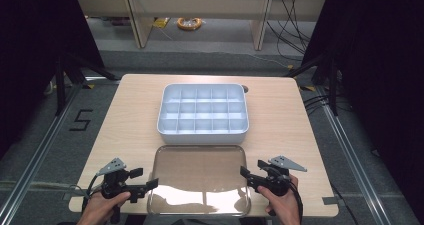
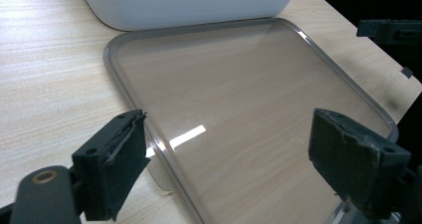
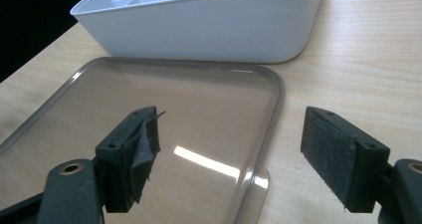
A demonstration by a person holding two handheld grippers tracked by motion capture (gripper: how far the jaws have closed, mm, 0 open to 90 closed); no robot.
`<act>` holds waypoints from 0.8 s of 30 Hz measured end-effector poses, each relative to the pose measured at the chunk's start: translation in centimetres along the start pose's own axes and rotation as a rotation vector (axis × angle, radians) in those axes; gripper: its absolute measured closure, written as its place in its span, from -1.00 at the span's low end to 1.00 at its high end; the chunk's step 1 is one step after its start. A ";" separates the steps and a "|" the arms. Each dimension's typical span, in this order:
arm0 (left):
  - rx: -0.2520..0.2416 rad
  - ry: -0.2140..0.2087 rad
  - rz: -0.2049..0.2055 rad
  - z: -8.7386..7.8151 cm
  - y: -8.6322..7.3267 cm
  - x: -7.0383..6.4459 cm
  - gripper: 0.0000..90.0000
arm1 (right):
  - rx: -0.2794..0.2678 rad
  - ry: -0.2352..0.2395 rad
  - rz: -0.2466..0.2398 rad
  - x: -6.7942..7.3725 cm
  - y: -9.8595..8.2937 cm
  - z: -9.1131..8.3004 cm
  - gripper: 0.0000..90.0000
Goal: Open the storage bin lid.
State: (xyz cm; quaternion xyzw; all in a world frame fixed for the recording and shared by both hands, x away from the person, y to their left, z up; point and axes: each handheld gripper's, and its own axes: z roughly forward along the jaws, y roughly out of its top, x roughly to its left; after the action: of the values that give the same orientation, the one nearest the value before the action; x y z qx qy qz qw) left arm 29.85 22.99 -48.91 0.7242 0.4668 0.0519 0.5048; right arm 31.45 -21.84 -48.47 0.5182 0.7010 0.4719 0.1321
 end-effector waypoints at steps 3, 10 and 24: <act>-0.002 -0.017 -0.001 0.0 0.0 -0.1 -0.67 | -0.003 -0.016 -0.008 0.1 -0.1 -0.1 -0.47; -0.016 -0.040 -0.003 -0.3 -0.2 -0.4 -0.67 | -0.012 0.010 0.022 0.7 -0.4 -0.5 -0.48; 0.012 -0.088 0.033 -0.4 -0.9 -1.4 -0.67 | 0.001 0.050 -0.059 1.6 -1.5 -1.3 -0.49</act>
State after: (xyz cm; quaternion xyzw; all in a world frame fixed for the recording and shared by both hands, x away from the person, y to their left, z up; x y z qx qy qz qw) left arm 28.30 22.25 -48.83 0.7365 0.4325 0.0256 0.5195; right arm 28.95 -21.21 -48.51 0.4855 0.7191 0.4803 0.1281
